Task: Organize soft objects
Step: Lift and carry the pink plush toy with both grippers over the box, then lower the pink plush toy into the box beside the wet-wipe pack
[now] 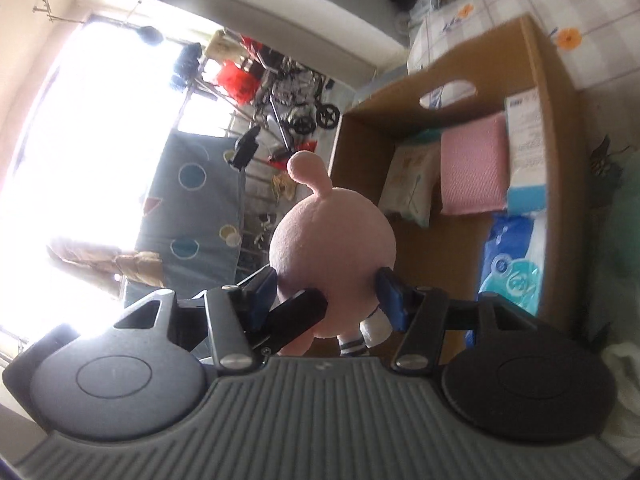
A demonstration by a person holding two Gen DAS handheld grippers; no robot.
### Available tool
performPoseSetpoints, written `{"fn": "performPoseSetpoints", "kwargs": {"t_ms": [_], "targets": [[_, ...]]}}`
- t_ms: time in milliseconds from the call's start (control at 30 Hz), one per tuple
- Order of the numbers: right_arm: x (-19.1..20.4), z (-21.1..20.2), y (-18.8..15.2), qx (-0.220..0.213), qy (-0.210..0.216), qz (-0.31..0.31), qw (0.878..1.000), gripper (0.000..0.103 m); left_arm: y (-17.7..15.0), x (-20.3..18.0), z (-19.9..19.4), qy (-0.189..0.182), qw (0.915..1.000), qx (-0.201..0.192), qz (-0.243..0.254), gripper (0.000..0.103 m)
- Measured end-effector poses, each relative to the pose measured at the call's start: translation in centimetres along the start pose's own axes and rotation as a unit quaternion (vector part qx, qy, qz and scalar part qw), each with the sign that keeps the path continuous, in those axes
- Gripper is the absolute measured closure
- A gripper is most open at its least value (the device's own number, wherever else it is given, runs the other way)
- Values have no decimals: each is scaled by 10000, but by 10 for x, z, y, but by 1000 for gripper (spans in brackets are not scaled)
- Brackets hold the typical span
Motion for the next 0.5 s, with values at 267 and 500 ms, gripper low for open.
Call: {"fn": "performPoseSetpoints", "kwargs": {"t_ms": [267, 500], "targets": [[-31, 60, -23, 514, -544, 164, 9971, 48, -40, 11, 54, 85, 9958, 904, 150, 59], [-14, 47, -10, 224, -863, -400, 9952, 48, -56, 14, 67, -172, 9932, 1146, -116, 60]]}}
Point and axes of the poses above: each gripper's, at about its wrist camera, not at the fingertips, and z roughly the way its jaws point, x to its left, y to its top, the point moved 5 cm from there along z, roughly the way its jaws point, and after that the axes turned 14 degrees about y, right-handed, at the moved point
